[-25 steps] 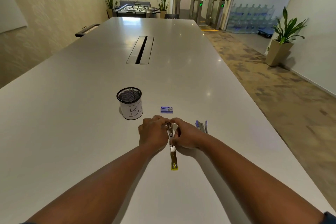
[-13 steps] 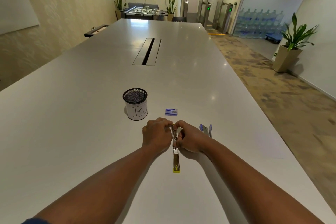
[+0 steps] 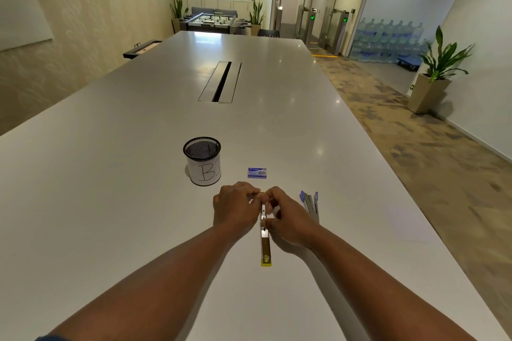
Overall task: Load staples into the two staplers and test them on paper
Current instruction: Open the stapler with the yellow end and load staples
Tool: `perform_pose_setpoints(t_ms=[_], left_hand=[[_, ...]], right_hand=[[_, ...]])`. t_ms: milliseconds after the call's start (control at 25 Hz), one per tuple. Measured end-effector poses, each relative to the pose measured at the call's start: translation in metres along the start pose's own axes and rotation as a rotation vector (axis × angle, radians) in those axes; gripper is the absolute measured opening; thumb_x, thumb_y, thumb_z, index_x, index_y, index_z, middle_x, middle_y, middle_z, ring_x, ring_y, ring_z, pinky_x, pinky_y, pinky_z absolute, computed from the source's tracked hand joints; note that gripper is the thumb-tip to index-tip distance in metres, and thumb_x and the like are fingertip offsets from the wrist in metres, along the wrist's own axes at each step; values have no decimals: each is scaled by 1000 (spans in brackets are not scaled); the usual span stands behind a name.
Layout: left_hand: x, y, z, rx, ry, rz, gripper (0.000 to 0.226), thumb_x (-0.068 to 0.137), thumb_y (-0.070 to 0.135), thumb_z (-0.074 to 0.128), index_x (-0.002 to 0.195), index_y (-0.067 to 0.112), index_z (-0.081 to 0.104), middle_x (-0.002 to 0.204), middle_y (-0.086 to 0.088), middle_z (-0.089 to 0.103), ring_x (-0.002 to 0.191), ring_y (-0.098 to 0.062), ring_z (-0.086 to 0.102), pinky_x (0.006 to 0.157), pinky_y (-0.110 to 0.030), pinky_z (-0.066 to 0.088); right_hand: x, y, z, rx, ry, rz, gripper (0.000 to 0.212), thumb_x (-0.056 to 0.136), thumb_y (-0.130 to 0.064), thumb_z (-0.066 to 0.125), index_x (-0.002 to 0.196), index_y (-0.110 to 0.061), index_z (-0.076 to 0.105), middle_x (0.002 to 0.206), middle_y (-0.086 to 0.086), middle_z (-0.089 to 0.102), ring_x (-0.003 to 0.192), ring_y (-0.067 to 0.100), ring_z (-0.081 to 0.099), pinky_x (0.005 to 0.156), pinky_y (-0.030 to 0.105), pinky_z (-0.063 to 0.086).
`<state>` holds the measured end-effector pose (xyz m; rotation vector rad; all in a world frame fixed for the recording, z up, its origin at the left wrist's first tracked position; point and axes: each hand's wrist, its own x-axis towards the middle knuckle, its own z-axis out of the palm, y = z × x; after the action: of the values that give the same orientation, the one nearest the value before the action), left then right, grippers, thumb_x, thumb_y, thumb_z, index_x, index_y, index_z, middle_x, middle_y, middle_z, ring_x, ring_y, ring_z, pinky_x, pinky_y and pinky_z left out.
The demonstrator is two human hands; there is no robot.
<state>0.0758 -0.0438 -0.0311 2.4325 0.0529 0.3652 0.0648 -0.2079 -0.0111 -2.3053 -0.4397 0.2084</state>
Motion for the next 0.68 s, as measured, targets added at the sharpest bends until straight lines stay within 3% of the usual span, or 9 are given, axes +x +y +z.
perform_pose_setpoints(t_ms=[160, 440, 680], left_hand=[[-1, 1, -1, 3, 0, -9, 22, 94, 40, 64, 110, 33, 77, 115, 16, 72, 111, -13, 61, 95, -40, 44], [0, 2, 0, 4, -5, -15, 22, 93, 41, 64, 109, 32, 77, 114, 16, 72, 110, -14, 61, 94, -40, 44], [0, 1, 0, 9, -10, -8, 23, 94, 42, 65, 110, 32, 77, 115, 15, 72, 110, -14, 61, 95, -42, 46]], right_hand=[[1, 2, 2, 18, 8, 37, 49, 83, -19, 79, 123, -34, 53, 91, -13, 58, 67, 3, 49, 70, 32, 48], [0, -1, 1, 29, 8, 15, 34, 84, -15, 75, 97, -33, 50, 92, -8, 62, 75, 9, 54, 73, 40, 52], [-3, -3, 0, 60, 25, 35, 33, 86, -17, 75, 107, -31, 53, 88, -10, 61, 74, 7, 54, 76, 40, 53]])
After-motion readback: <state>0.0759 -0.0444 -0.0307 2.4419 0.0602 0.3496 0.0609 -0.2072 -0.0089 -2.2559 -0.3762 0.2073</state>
